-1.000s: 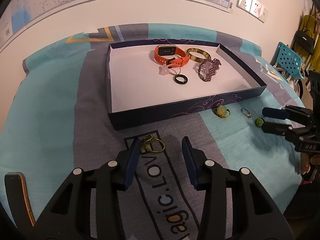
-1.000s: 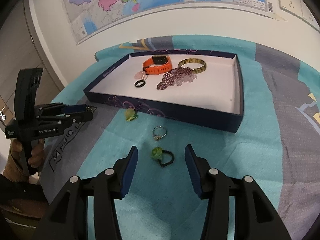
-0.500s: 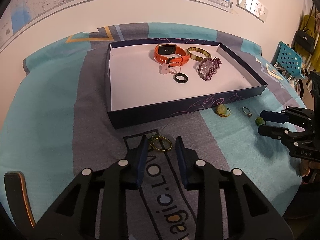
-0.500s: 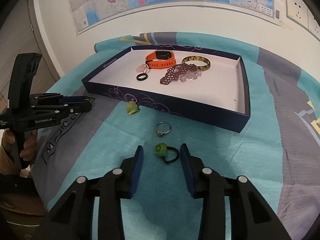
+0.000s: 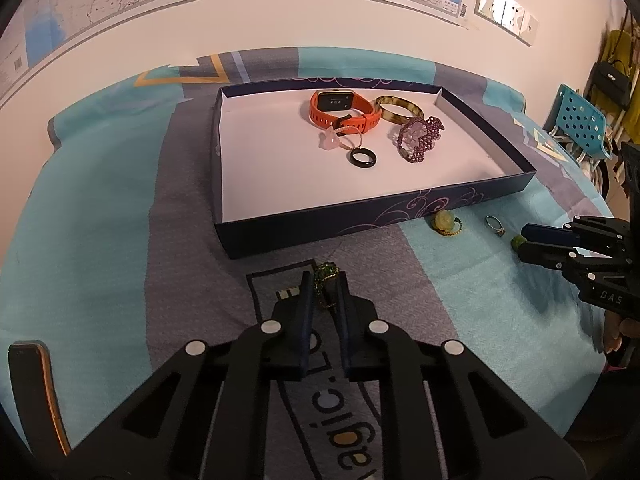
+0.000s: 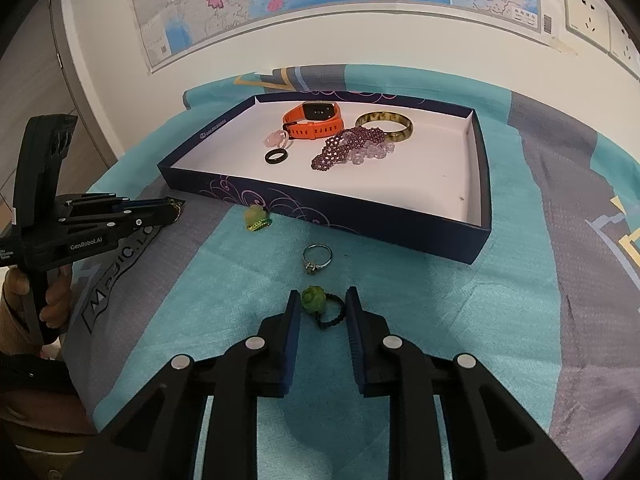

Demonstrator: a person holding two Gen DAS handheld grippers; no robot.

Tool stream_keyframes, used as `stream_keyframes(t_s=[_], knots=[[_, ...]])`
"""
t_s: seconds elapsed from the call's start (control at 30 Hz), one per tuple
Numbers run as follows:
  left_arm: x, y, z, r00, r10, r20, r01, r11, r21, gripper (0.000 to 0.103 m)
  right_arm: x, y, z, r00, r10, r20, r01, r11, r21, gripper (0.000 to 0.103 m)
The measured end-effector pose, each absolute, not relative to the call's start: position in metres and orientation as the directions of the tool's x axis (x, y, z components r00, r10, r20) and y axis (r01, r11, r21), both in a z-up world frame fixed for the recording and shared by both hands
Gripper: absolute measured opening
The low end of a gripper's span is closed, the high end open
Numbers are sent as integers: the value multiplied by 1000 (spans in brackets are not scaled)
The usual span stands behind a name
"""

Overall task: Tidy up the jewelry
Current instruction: 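Grasp the gold chain bracelet with the left tool while the right tool grasps the green-stone ring, then lift and carry the gold chain bracelet and green-stone ring over the box with both tools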

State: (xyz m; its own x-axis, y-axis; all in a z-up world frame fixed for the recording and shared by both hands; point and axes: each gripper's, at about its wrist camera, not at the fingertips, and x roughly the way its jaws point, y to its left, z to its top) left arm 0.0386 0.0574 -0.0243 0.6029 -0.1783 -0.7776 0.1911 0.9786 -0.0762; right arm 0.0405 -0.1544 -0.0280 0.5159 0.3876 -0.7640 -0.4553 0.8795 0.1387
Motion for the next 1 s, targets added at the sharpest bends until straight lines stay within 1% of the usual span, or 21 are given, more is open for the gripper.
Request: stream_keyframes(t_s=[0.3, 1.0], knots=[[36, 58, -24, 604, -196, -773, 187, 977, -101, 11, 40, -157, -26, 511, 422, -749, -460, 870, 176, 19], [24, 47, -9, 621, -264, -738, 231, 962, -149, 11, 39, -159, -15, 526, 459, -716, -477, 856, 198, 19]])
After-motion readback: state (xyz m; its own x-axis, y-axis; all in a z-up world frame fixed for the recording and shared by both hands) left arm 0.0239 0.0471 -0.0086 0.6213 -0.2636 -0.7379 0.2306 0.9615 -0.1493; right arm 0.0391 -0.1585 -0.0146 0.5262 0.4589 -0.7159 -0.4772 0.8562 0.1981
